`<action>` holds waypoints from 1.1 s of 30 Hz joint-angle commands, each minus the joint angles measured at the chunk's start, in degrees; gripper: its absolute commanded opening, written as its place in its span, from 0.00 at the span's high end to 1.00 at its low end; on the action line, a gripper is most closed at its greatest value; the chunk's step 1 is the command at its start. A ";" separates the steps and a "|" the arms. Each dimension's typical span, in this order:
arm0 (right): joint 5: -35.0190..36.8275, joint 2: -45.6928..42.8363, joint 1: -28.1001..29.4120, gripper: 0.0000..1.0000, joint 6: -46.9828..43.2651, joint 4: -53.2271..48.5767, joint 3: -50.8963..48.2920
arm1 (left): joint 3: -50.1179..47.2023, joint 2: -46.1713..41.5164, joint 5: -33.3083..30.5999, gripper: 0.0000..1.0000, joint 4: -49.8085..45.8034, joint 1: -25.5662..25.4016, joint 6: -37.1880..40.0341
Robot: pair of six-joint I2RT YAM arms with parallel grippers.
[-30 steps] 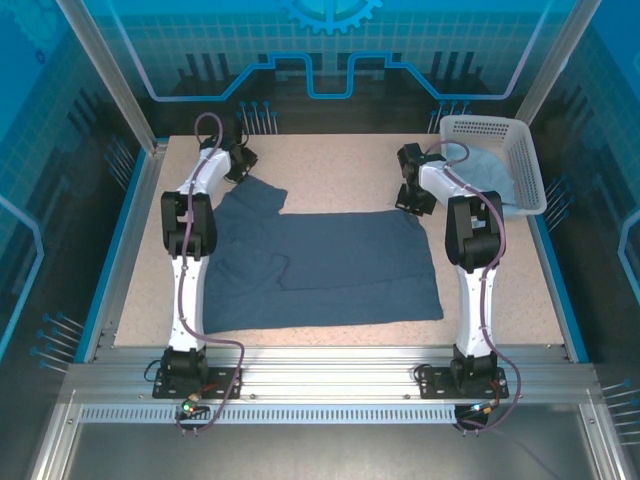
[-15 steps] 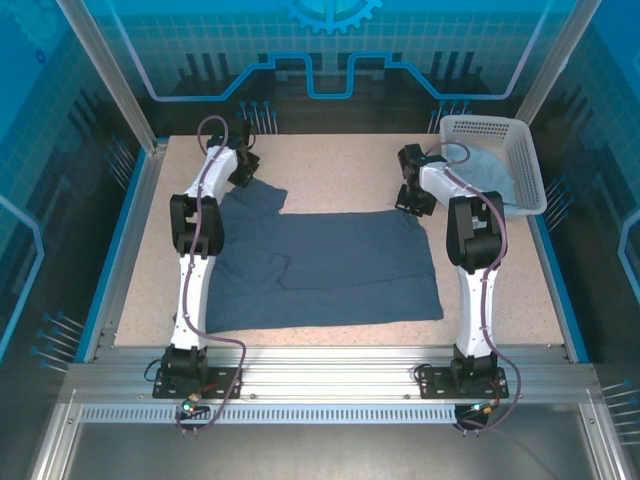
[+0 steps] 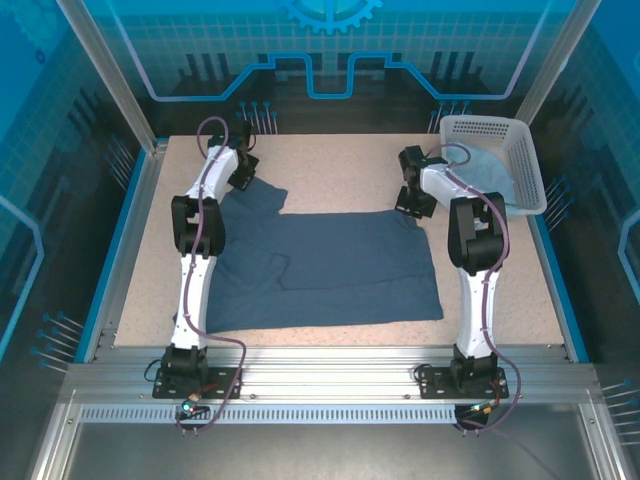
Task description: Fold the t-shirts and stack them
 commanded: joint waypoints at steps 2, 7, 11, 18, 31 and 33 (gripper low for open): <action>-2.26 -3.77 0.59 1.00 -1.92 0.92 -1.41 | -3.77 -7.14 -3.50 1.00 2.57 -0.90 3.56; -2.50 -4.91 0.61 1.00 -3.80 0.78 -0.83 | -14.63 -17.70 -2.56 1.00 9.17 -1.25 5.42; -2.83 -5.64 0.66 1.00 -4.53 0.69 -1.36 | -22.06 -23.56 -1.53 1.00 11.34 -1.26 5.59; -3.70 -7.83 0.59 1.00 -4.96 2.26 -4.33 | -34.88 -32.61 -0.65 1.00 14.90 -1.25 5.58; -4.70 -5.87 0.05 1.00 -5.70 2.29 -2.92 | -2.20 -5.60 5.52 0.57 5.53 0.81 5.61; -4.80 -5.57 0.13 1.00 -5.21 2.18 -2.50 | -0.60 -3.44 4.65 0.57 5.03 0.94 5.25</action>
